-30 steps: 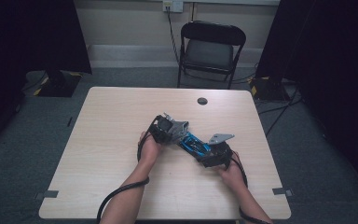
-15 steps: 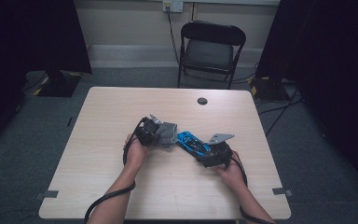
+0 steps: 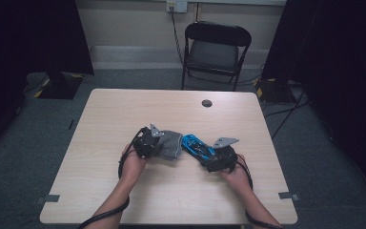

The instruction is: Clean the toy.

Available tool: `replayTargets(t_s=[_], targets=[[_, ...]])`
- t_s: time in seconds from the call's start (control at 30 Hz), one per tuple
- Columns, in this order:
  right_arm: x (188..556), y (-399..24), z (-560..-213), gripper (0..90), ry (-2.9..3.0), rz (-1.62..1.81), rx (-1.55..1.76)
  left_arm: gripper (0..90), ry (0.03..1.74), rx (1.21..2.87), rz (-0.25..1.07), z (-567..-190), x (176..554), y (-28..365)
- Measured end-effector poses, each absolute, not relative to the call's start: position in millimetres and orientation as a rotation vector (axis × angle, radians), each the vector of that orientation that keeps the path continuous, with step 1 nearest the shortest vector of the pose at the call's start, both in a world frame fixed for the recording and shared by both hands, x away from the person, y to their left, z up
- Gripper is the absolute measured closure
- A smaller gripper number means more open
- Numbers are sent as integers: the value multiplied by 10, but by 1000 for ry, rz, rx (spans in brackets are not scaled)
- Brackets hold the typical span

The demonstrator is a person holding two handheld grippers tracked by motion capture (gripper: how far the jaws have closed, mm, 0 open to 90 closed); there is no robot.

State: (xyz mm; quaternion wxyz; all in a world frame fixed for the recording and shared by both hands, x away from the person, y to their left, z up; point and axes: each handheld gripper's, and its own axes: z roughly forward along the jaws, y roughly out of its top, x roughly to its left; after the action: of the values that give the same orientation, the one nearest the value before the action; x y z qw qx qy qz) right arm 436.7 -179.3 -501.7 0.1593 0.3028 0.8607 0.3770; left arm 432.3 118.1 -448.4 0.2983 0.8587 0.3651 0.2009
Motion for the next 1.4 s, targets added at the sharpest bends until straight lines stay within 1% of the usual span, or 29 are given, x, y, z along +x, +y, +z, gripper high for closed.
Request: replayTargets(t_s=[0.17, 0.33, 0.47, 0.57, 0.7, 0.8, 0.87, 1.0, 1.13, 1.27, 1.4], targets=[[4331, -1832, -4925, 142, 2430, 1162, 901, 759, 938, 2289, 528, -4486, 4232, 1187], [4291, -1885, -4722, 154, 2384, 1219, 879, 756, 911, 2298, 521, -4505, 4160, 1190], [4374, -1830, -4640, 221, 2400, 1208, 912, 754, 883, 2311, 502, -4548, 4109, 1153], [4450, -1708, -4645, 250, 2422, 1171, 919, 754, 853, 2321, 467, -4552, 4070, 1134], [4572, -1527, -4686, 253, 2463, 1120, 926, 752, 824, 2331, 446, -4556, 3994, 1100], [4624, -1456, -4702, 276, 2473, 1109, 925, 752, 784, 2340, 436, -4547, 3924, 1049], [4651, -1428, -4712, 318, 2493, 1102, 929, 752, 748, 2348, 418, -4532, 3877, 1021], [4695, -1406, -4733, 326, 2507, 1052, 945, 751, 692, 2350, 393, -4497, 3786, 929], [4713, -1397, -4748, 389, 2520, 1040, 941, 749, 634, 2352, 362, -4490, 3732, 801], [4727, -1400, -4737, 405, 2528, 1037, 950, 749, 563, 2357, 325, -4521, 3698, 653], [4728, -1386, -4730, 410, 2532, 1025, 949, 741, 492, 2379, 315, -4557, 3673, 494]])
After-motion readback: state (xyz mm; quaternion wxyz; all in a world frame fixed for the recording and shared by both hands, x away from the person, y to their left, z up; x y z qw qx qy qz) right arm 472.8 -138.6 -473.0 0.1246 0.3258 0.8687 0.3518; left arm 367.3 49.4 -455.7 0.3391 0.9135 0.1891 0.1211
